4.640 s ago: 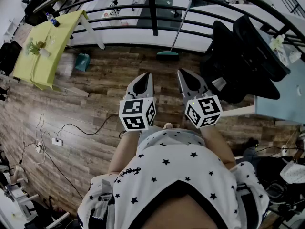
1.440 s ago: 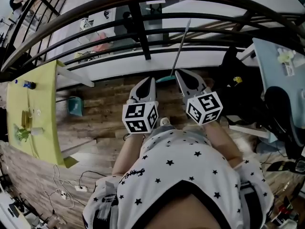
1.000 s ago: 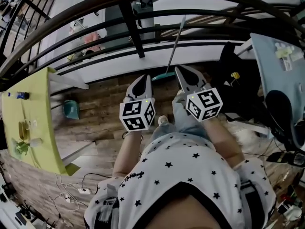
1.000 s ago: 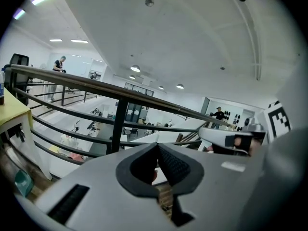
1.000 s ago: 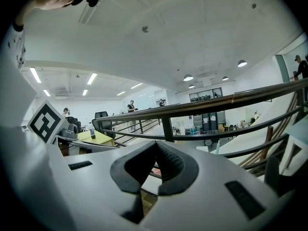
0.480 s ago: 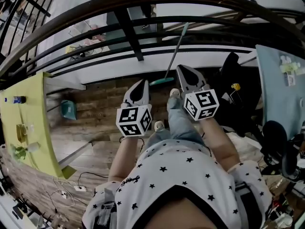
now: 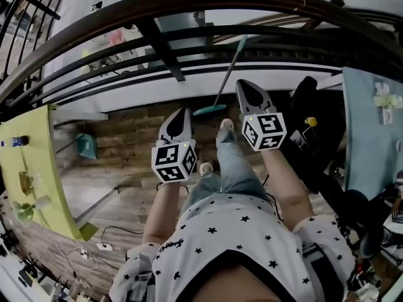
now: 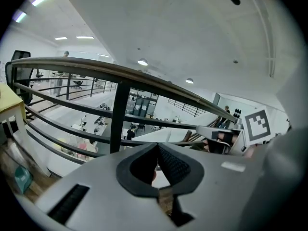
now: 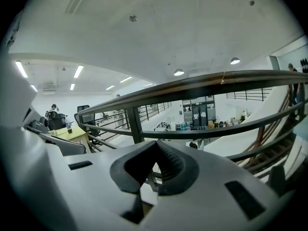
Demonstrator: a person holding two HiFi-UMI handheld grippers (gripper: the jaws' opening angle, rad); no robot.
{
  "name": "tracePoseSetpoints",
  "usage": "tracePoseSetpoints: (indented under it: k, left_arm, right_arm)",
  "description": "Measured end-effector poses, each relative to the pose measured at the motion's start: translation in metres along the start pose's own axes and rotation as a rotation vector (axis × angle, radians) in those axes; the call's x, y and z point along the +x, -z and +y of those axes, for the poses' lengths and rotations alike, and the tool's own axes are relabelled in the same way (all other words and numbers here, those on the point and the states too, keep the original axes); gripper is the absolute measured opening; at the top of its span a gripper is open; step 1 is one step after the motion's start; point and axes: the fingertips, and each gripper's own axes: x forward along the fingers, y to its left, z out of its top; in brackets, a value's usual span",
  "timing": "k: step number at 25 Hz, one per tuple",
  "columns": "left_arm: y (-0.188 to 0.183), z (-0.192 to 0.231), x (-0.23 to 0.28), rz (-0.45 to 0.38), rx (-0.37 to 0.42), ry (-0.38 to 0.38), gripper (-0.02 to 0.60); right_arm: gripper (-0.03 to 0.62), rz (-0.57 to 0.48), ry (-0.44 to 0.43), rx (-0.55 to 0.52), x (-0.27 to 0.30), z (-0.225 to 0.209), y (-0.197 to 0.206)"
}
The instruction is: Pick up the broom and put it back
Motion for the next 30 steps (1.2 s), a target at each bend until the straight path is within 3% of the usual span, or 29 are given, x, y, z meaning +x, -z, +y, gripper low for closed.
tracePoseSetpoints:
  k: [17,26,30]
  left_arm:
    - [0.028,0.019,0.090,0.072,0.010,-0.033,0.012]
    - [0.036,0.019,0.124,0.071,0.015,-0.022,0.012]
    - [0.039,0.025,0.134,0.077,0.006,-0.026,0.012]
  right_arm:
    - [-0.003,0.110,0.076,0.028,0.114,-0.103,0.071]
    - [0.044,0.194,0.149,0.017,0.161,-0.159,0.119]
    - [0.097,0.207,0.160,0.015,0.181,-0.174,0.128]
